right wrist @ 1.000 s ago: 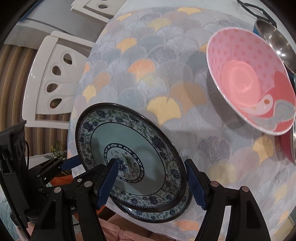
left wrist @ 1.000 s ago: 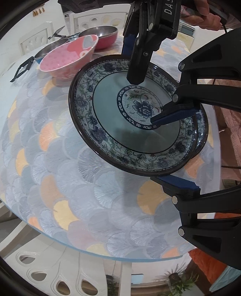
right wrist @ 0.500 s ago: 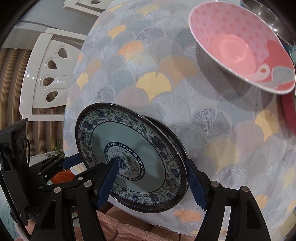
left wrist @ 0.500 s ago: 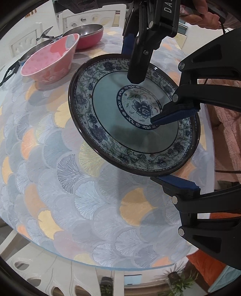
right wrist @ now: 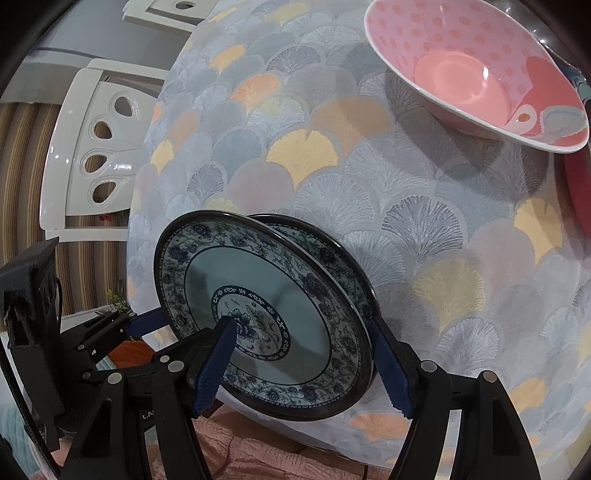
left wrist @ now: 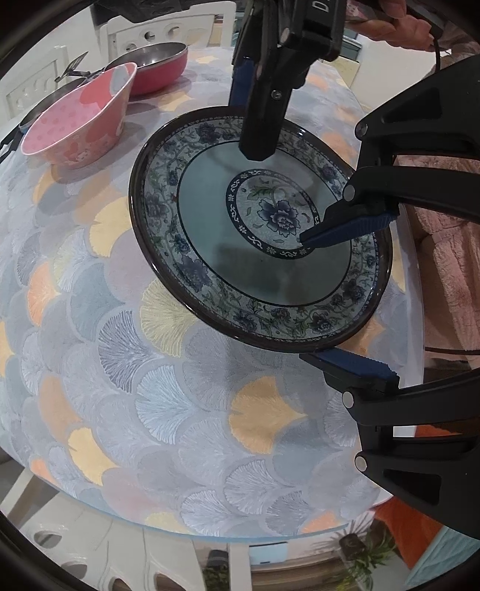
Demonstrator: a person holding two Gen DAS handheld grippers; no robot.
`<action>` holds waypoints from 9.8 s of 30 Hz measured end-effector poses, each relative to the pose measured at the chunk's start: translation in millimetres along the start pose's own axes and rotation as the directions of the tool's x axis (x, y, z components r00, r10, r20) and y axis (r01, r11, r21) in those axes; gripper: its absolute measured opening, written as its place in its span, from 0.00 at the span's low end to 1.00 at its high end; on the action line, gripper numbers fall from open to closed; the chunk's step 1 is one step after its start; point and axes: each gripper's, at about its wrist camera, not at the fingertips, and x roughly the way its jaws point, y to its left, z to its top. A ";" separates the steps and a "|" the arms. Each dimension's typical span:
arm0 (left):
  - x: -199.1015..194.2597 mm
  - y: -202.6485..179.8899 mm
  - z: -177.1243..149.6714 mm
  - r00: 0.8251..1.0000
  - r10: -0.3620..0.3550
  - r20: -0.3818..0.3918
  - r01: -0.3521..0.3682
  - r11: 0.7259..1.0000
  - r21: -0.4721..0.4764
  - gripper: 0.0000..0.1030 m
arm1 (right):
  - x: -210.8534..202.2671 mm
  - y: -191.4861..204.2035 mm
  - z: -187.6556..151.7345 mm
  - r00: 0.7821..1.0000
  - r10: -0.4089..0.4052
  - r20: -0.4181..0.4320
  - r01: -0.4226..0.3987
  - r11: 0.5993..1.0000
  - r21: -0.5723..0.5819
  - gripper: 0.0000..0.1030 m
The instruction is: Organize plates and bowls
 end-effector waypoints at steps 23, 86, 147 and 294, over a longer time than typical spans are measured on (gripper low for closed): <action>15.6 -21.0 24.8 1.000 0.016 -0.024 -0.015 0.999 0.042 0.50 | 10.4 1.4 5.8 0.998 -0.049 -0.036 0.049 0.999 -0.009 0.69; -41.3 -98.3 121.2 0.985 0.124 0.116 -0.123 0.992 -0.015 0.59 | -139.8 -83.7 18.7 0.989 0.058 0.137 -0.036 0.987 -0.158 0.69; 106.0 -463.3 342.9 0.972 0.231 0.031 -0.209 0.806 0.553 0.58 | -173.8 -405.2 114.5 0.967 0.010 0.253 -0.104 0.926 0.363 0.65; -68.9 -131.1 107.6 0.953 0.099 0.285 -0.096 0.995 -0.025 0.54 | -145.5 -43.6 33.8 0.962 0.035 0.272 0.001 0.992 -0.130 0.66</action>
